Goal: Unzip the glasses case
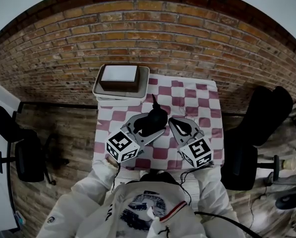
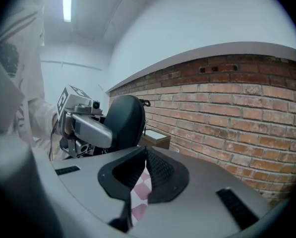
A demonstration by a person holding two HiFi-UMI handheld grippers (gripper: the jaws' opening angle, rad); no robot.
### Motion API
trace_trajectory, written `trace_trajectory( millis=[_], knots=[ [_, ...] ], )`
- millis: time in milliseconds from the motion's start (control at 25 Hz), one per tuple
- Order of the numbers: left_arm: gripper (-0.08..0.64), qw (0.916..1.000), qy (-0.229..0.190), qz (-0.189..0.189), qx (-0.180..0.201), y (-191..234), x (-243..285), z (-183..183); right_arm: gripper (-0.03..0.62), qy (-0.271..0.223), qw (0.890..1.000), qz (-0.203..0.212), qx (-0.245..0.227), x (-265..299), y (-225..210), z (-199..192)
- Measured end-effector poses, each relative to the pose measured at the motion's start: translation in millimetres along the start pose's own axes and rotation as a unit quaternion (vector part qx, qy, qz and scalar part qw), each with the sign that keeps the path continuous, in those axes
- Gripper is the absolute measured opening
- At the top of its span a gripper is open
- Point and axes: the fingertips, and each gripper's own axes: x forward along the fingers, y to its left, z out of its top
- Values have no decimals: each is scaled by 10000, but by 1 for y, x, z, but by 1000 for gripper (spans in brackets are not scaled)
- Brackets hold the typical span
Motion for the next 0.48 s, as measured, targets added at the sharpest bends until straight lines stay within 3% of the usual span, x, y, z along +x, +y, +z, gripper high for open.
trace_trajectory(
  millis=[160, 480],
  knots=[
    [249, 9994, -103, -317, -24, -7, -5, 7, 14, -69, 9985, 210, -501, -7, 1, 15],
    [249, 9988, -61, -490, 21, -13, -6, 9, 17, -115, 9917, 284, -1250, -8, 16, 29]
  ],
)
